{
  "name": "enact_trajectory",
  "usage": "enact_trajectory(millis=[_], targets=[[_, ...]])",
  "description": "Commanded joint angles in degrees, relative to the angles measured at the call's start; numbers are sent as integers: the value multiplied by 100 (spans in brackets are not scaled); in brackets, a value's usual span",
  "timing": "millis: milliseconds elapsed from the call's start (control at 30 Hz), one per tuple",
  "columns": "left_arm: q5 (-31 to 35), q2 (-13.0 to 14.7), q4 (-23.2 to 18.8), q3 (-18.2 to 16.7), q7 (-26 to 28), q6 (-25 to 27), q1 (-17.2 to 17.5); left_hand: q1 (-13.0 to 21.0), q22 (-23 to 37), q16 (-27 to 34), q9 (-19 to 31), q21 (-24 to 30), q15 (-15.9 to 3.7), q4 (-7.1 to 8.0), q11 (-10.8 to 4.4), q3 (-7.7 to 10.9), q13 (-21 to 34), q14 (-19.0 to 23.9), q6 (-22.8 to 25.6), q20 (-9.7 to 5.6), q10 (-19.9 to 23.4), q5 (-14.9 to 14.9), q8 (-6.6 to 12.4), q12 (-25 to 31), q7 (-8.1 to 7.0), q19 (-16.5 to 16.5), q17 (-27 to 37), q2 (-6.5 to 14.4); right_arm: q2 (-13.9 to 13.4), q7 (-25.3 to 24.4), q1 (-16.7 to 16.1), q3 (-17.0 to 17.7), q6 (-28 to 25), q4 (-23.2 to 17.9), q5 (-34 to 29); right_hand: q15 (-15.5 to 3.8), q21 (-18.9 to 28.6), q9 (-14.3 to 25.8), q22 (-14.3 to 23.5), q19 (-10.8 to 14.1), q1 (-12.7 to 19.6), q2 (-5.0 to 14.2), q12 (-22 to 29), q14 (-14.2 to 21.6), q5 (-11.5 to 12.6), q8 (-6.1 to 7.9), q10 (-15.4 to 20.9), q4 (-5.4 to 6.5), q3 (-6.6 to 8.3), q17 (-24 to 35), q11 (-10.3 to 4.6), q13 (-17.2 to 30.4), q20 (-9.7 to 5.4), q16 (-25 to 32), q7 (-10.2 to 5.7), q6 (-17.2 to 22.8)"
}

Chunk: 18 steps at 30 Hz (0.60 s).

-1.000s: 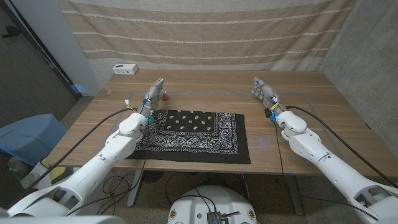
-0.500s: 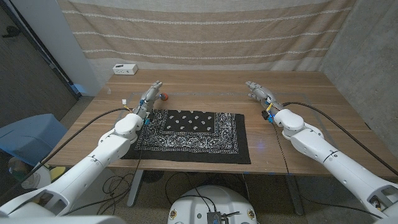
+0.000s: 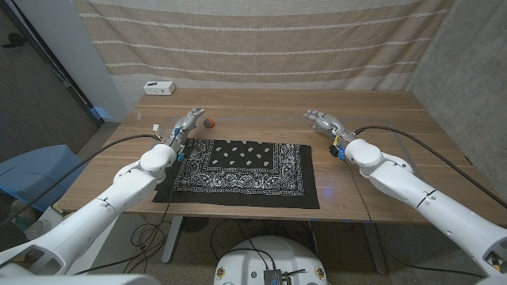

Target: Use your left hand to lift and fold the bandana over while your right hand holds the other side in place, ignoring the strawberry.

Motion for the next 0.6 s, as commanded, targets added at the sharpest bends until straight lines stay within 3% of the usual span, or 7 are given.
enact_trajectory(millis=[33,367,400,600], targets=[[193,449,-636,-104,245,760,274,115,17,40,31,-4,18,-91,-30,44,12,114,54,-6,117,-11,20,54,25,110,22,13,-283,-208,-161,-276,-894,-799,-609,-54,29,27,16,28,54,43,-5,42,3,28,35,-10,85,27,-5,33,-64,64,-13,45],[344,763,-1028,-122,338,1327,406,286,14,41,33,-2,17,-223,-32,130,12,218,135,-37,274,-15,24,76,75,187,18,77,-363,-443,-384,-449,-1436,-1303,-1042,-128,48,29,17,90,149,74,-20,135,13,48,38,-11,201,37,-12,35,-103,93,-15,124],[366,783,-1071,-118,364,1416,407,319,14,43,33,-5,23,-247,-40,147,12,239,148,-33,296,-16,25,78,86,190,18,91,-376,-461,-400,-472,-1483,-1350,-1097,-137,49,31,18,108,218,69,43,147,19,46,238,-14,278,42,-46,43,-112,93,-18,144],[501,917,-1174,-82,357,1563,439,438,12,31,35,-14,17,-334,-44,205,13,263,218,-30,336,-22,37,70,135,210,17,130,-412,-617,-485,-684,-1936,-1688,-1542,-221,75,32,18,206,363,66,66,288,31,83,400,-48,415,43,-45,43,-141,130,-20,294]])
